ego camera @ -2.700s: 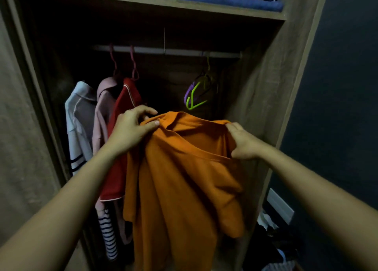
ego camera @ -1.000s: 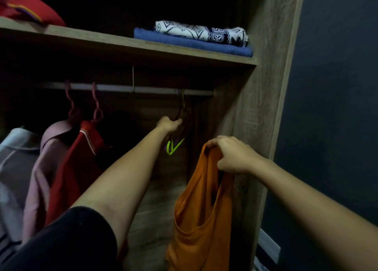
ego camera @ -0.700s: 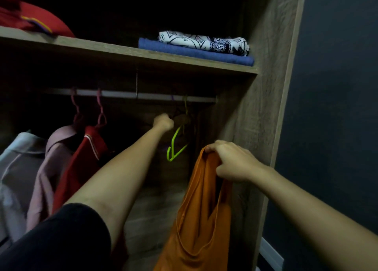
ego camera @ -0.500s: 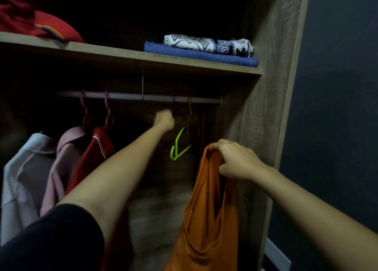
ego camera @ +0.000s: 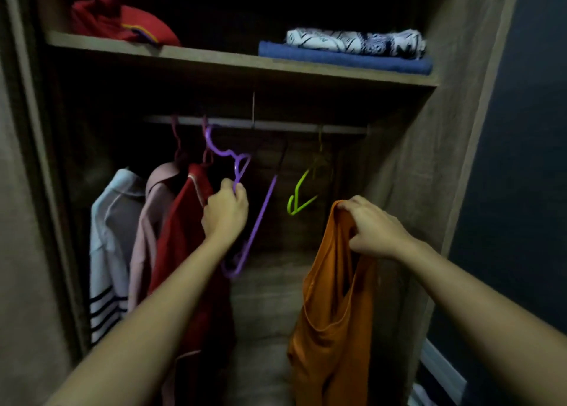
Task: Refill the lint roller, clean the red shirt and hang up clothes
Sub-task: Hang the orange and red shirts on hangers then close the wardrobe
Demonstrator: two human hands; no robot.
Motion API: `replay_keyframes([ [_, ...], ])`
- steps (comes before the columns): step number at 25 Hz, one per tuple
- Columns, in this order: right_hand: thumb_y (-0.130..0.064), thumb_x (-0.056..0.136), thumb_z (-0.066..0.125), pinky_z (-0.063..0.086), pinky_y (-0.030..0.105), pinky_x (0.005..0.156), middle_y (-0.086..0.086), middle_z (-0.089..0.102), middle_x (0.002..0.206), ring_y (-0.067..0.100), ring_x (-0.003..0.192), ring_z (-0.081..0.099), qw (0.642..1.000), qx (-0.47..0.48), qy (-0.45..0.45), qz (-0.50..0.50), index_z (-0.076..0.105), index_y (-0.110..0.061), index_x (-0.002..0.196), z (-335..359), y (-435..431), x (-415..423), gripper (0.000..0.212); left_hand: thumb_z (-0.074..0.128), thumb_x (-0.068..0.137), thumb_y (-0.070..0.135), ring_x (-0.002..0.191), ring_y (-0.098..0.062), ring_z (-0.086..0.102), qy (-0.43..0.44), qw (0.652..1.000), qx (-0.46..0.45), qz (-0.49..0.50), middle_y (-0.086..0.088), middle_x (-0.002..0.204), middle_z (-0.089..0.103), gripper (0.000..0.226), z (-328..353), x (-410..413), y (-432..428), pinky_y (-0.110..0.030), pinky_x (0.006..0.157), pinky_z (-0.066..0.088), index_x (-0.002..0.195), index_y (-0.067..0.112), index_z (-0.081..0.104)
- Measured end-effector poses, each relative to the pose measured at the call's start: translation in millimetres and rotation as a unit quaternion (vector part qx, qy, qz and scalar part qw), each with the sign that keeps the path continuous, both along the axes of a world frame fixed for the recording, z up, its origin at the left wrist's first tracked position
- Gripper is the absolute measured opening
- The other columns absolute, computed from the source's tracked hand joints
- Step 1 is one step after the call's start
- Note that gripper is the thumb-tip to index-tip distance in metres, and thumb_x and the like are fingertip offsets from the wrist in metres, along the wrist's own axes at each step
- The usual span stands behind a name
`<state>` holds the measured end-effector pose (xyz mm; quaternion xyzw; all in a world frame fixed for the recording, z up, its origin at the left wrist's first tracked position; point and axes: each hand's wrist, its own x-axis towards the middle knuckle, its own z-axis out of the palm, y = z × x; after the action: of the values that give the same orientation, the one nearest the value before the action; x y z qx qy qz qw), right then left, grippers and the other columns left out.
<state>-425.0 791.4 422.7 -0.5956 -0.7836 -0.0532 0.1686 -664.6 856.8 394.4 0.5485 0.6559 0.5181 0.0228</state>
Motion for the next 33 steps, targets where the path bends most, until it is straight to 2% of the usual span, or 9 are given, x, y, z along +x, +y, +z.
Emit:
replay_keyframes([
  [3, -0.007, 0.072, 0.058, 0.046, 0.043, 0.094, 0.007, 0.041, 0.13, 0.029, 0.122, 0.044, 0.998, -0.047, 0.031, -0.003, 0.038, -0.016, 0.136, -25, 13, -3, 0.067, 0.04, 0.098, 0.029, 0.079, -0.041, 0.06, -0.052, 0.996, 0.066, -0.009, -0.017, 0.074, 0.061, 0.025, -66, -22, -38, -0.036, 0.066, 0.037, 0.095, 0.01, 0.056],
  [5, -0.004, 0.073, 0.057, 0.043, 0.044, 0.099, 0.011, 0.04, 0.132, 0.03, 0.125, 0.041, 0.996, -0.06, 0.067, -0.011, 0.037, -0.014, 0.138, -33, 23, -1, 0.069, 0.047, 0.097, 0.023, 0.06, -0.017, 0.059, -0.076, 0.99, 0.108, -0.045, -0.002, 0.057, 0.052, 0.019, -92, -35, -54, -0.03, 0.059, 0.03, 0.09, 0.012, 0.062],
  [8, 0.0, 0.073, 0.055, 0.042, 0.037, 0.101, 0.016, 0.041, 0.135, 0.032, 0.125, 0.042, 0.992, -0.042, 0.114, -0.015, 0.039, -0.012, 0.138, -28, 33, -1, 0.068, 0.051, 0.093, 0.031, 0.049, 0.003, 0.047, -0.048, 0.986, 0.13, -0.097, -0.001, 0.06, 0.057, 0.021, -110, -58, -72, -0.022, 0.054, 0.033, 0.089, 0.016, 0.066],
  [13, 0.002, 0.066, 0.046, 0.038, -0.004, 0.049, 0.018, 0.044, 0.134, 0.021, 0.091, 0.053, 0.965, -0.05, 0.256, 0.011, 0.042, -0.017, 0.136, -11, 48, 13, 0.072, 0.043, 0.086, 0.049, 0.061, -0.02, 0.061, 0.039, 0.977, 0.135, -0.163, -0.006, 0.07, 0.068, 0.039, -134, -97, -85, -0.032, 0.064, 0.046, 0.091, 0.019, 0.067],
  [18, 0.016, 0.074, 0.043, 0.04, 0.026, 0.094, 0.014, 0.034, 0.14, 0.028, 0.127, 0.041, 0.967, -0.046, 0.227, 0.103, 0.035, -0.01, 0.139, -6, 8, -22, 0.071, 0.043, 0.091, 0.044, 0.054, -0.015, 0.056, 0.208, 0.938, 0.18, -0.21, -0.003, 0.051, 0.057, 0.031, -123, -77, -95, -0.021, 0.047, 0.033, 0.096, 0.02, 0.062],
  [23, -0.01, 0.081, 0.056, 0.009, 0.047, 0.117, 0.006, 0.036, 0.147, 0.02, 0.138, 0.029, 0.979, -0.054, 0.017, 0.198, 0.026, -0.021, 0.143, -9, -30, -62, 0.07, 0.047, 0.089, 0.03, 0.06, -0.015, 0.057, 0.199, 0.93, 0.218, -0.219, -0.002, 0.05, 0.054, 0.02, -106, -44, -96, -0.015, 0.047, 0.027, 0.098, 0.017, 0.061],
  [26, -0.058, 0.089, 0.035, 0.034, 0.047, 0.099, -0.004, 0.064, 0.117, 0.017, 0.109, 0.059, 0.956, 0.17, -0.152, 0.184, 0.043, -0.031, 0.128, -7, -31, -42, 0.047, 0.047, 0.09, 0.034, 0.06, -0.015, 0.056, 0.164, 0.935, 0.232, -0.212, -0.004, 0.055, 0.06, 0.021, -103, -44, -99, -0.014, 0.048, 0.028, 0.096, 0.02, 0.06],
  [29, -0.056, 0.095, 0.014, 0.046, 0.032, 0.052, 0.001, 0.069, 0.073, 0.025, 0.064, 0.067, 0.92, 0.294, -0.168, 0.196, 0.062, -0.021, 0.085, -16, -23, -27, 0.06, 0.042, 0.093, 0.041, 0.068, -0.016, 0.065, 0.243, 0.935, 0.225, -0.124, -0.004, 0.081, 0.071, 0.028, -96, -37, -102, -0.025, 0.056, 0.046, 0.103, 0.023, 0.061],
  [33, -0.053, 0.096, 0.018, 0.039, 0.027, 0.041, 0.001, 0.067, 0.066, 0.024, 0.057, 0.065, 0.904, 0.353, -0.123, 0.208, 0.063, -0.02, 0.075, -19, -18, -22, 0.059, 0.046, 0.092, 0.027, 0.084, -0.026, 0.048, 0.246, 0.913, 0.323, -0.052, -0.008, 0.101, 0.048, 0.025, -118, -4, -126, -0.038, 0.07, 0.04, 0.112, 0.015, 0.054],
])
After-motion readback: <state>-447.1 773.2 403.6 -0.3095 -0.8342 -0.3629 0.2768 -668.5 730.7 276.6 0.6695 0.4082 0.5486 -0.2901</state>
